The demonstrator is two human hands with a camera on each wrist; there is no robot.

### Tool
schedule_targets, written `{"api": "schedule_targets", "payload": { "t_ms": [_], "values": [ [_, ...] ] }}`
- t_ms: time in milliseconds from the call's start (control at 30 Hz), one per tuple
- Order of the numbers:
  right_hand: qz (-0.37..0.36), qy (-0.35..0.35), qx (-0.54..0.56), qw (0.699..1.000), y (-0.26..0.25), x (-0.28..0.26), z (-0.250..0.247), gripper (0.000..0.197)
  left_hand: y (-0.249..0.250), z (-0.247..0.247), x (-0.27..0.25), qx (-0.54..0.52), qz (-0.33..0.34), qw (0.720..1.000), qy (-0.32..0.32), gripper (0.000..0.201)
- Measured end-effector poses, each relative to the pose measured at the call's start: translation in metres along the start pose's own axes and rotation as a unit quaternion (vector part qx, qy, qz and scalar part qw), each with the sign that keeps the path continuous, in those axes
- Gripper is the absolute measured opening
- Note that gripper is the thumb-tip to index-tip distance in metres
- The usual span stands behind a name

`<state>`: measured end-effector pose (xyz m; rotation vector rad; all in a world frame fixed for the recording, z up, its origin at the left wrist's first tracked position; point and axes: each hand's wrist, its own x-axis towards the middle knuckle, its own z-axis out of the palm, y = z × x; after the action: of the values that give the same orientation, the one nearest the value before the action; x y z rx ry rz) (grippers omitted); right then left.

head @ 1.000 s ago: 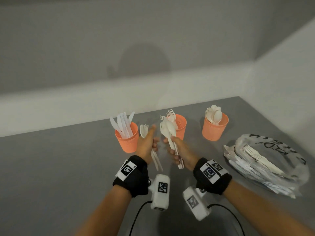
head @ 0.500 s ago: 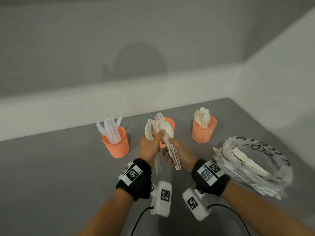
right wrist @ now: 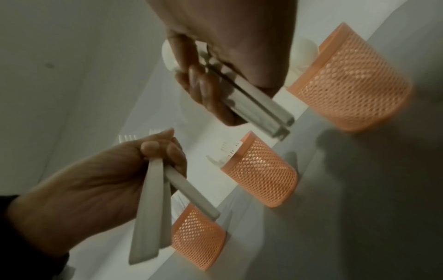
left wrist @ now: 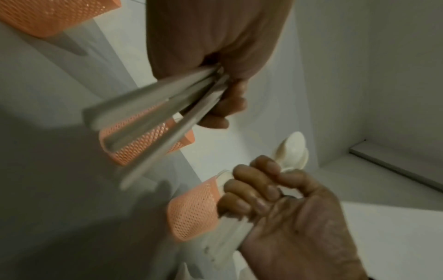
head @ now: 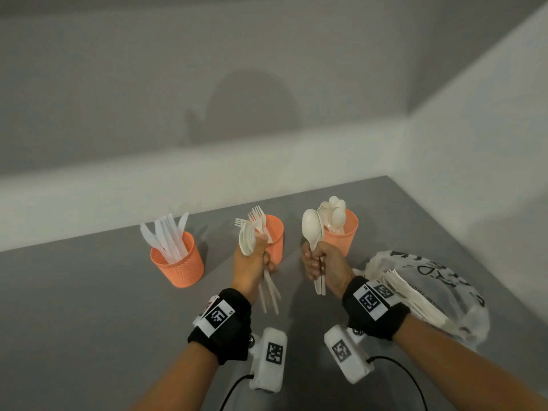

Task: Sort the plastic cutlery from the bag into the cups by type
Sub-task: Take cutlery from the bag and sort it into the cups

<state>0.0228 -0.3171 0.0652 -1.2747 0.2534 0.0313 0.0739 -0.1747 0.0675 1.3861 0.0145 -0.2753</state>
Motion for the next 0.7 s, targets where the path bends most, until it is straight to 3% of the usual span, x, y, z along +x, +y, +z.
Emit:
{"api": "schedule_targets", "payload": {
  "t_ms": [133, 233, 367, 533, 600, 700],
  "values": [
    [-0.028, 0.021, -0.036, 0.999, -0.010, 0.008, -0.017, 0.028, -0.003, 0.008, 0.010, 0.024, 0.014, 0.999, 0.035, 0.025],
    [-0.037, 0.025, -0.002, 0.999, -0.024, 0.023, -0.032, 0.037, 0.006, 0.014, 0.023, 0.036, 0.046, 0.996, 0.064, 0.041],
    [-0.035, 0.039, 0.058, 0.997, -0.052, 0.039, -0.049, 0.056, 0.030, 0.024, 0.041, 0.048, 0.118, 0.988, 0.092, 0.045],
    [-0.107, 0.213, 0.065, 0.969, -0.084, 0.064, -0.073, 0.044, 0.057, 0.031, 0.080, -0.009, 0.155, 0.973, 0.173, 0.047],
    [-0.125, 0.268, 0.057, 0.954, -0.086, 0.077, -0.080, 0.042, 0.062, 0.034, 0.092, -0.001, 0.179, 0.967, 0.182, 0.038],
    [-0.111, 0.316, -0.005, 0.942, -0.077, 0.089, -0.082, 0.039, 0.053, 0.037, 0.106, 0.034, 0.192, 0.964, 0.180, 0.045]
  ]
}}
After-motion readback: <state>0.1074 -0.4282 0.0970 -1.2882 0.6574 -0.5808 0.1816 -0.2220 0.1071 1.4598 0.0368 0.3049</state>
